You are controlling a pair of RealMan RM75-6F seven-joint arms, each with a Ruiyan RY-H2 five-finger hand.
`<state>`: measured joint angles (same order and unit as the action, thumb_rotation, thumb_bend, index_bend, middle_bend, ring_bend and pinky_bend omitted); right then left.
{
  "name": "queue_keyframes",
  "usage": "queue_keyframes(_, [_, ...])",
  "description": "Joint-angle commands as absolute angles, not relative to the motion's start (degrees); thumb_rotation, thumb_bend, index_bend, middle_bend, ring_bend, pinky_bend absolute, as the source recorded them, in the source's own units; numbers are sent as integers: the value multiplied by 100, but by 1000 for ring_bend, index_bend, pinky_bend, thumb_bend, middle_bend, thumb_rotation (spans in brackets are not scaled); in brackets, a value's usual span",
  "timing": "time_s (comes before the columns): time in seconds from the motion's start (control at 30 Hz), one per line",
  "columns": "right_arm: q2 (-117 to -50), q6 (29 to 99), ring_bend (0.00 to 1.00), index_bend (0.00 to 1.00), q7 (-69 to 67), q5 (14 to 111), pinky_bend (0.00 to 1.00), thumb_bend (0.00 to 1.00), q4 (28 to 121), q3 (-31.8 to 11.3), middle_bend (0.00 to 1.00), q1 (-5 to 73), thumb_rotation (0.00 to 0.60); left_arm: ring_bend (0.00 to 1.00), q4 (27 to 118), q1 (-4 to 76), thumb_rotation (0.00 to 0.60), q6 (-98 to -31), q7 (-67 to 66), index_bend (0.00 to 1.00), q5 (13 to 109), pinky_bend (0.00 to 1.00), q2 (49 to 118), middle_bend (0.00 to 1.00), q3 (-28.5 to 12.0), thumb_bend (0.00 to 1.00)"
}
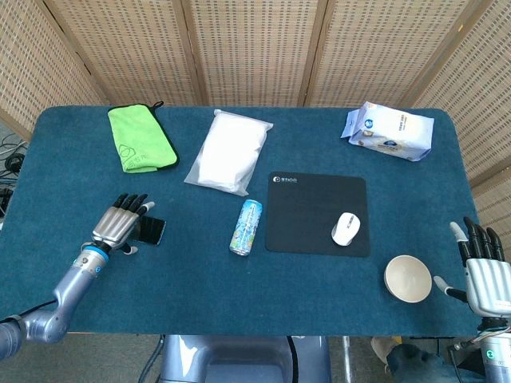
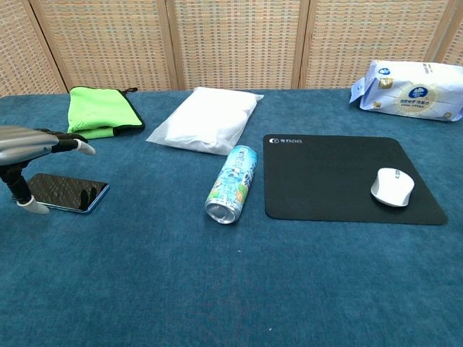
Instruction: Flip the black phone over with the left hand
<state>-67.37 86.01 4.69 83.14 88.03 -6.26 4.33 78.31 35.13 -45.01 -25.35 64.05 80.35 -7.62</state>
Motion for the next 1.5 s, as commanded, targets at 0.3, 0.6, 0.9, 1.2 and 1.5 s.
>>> queue_keyframes(0.3, [-6748,8545,0,0,442,8248,0,0,8760,-637,0,448,600,0,7628,3910,600,-4350,-3043,199,5652,0,8403,0,-692,8])
queue_keyframes(0.6, [-6752,8505,0,0,403,8209,0,0,8725,-645,0,461,600,0,7585,4133,600,-4396,-3323,209,5241,0,8599,0,-607,15])
queue_keyframes(0.9, [-6743,8483,0,0,351,8184,0,0,8722,-647,0,464,600,0,7613,4282,600,-4569,-3548,355,4925,0,8736,0,-521,42])
queue_keyframes(1.2, [-6722,8488,0,0,306,8179,0,0,8737,-649,0,458,600,0,7823,4302,600,-4768,-3456,449,4892,0,8621,0,-497,57])
queue_keyframes(1.5, [-6691,8509,0,0,253,8180,0,0,8769,-653,0,445,600,0,8861,4079,600,-5047,-2498,449,5672,0,7981,0,-613,68])
